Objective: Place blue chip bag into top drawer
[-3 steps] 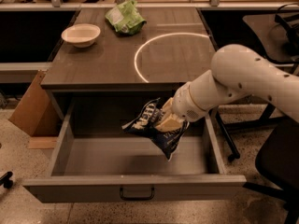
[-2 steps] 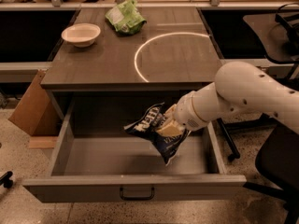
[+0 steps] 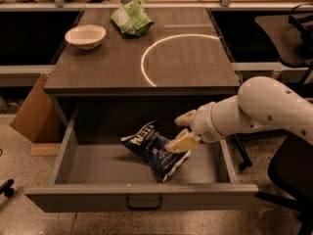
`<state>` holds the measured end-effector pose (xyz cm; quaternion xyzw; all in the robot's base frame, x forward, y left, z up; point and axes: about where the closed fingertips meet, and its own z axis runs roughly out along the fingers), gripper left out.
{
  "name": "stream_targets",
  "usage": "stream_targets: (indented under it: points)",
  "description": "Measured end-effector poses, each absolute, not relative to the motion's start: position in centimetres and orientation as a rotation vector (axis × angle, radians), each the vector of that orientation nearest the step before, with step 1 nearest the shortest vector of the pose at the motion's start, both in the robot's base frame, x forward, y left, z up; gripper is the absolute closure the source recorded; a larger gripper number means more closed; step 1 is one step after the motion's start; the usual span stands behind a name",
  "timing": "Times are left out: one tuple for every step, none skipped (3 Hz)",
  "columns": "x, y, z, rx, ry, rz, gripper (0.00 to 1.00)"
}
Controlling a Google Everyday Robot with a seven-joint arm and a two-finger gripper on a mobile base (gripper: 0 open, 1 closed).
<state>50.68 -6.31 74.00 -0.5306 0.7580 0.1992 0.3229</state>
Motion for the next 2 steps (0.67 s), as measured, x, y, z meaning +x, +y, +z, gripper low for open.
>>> stream_targets:
  points:
    - [49.3, -7.7, 75.1, -1.331, 1.958, 0.545, 0.00]
    - [46.6, -11.3, 76.8, -1.252, 1.937, 0.552, 0.00]
